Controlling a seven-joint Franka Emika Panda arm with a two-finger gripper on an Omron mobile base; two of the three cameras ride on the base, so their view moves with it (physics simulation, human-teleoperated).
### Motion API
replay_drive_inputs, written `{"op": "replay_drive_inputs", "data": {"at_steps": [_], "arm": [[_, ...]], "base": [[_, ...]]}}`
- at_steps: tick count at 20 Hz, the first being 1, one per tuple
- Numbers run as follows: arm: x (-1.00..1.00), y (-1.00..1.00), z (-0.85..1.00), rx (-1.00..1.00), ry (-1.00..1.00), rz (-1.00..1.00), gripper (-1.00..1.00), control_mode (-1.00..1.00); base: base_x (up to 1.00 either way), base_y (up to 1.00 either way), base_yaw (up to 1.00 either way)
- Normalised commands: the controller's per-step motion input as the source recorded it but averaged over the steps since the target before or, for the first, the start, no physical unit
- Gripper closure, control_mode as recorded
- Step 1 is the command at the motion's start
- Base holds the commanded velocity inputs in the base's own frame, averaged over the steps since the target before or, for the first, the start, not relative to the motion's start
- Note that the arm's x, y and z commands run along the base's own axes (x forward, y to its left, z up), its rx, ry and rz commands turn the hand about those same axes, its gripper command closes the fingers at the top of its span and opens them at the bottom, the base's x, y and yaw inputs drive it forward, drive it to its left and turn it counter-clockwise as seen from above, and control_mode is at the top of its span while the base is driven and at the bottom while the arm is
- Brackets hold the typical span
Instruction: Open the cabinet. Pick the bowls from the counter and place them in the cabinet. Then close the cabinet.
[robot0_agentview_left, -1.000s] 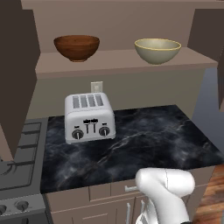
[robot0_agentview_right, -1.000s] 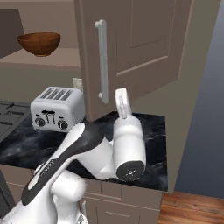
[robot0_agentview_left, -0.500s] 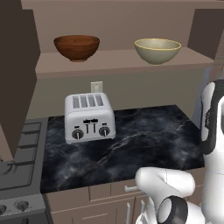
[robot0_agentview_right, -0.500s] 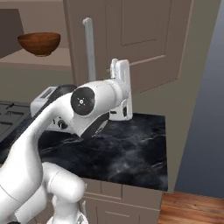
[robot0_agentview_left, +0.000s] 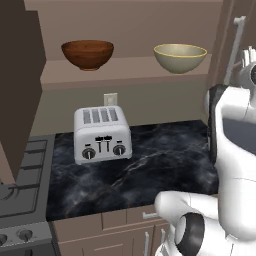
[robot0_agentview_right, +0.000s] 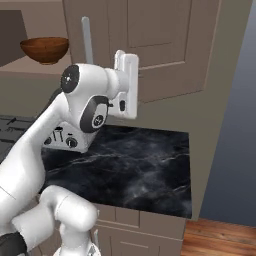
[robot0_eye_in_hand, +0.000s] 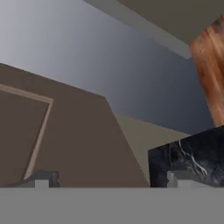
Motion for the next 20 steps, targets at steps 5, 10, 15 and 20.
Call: {"op": "replay_drive_inputs", "data": {"at_steps": [5,10,15,20], "arm": [[1.00,0.03,-0.49,0.00,-0.22,0.27,-1.00,-1.00],[1.00,0.10,-0.90,0.00,-0.54,0.41,-1.00,-1.00],[1.00,0.13,-0.44,0.00,-0.17,0.31,-1.00,-1.00],[1.00,0.18,0.01,0.00,0.02,0.15,-1.00,-1.00]], "base": [[0.00,0.00,0.00],[0.00,0.00,0.00],[0.00,0.00,0.00],[0.00,0.00,0.00]]}}
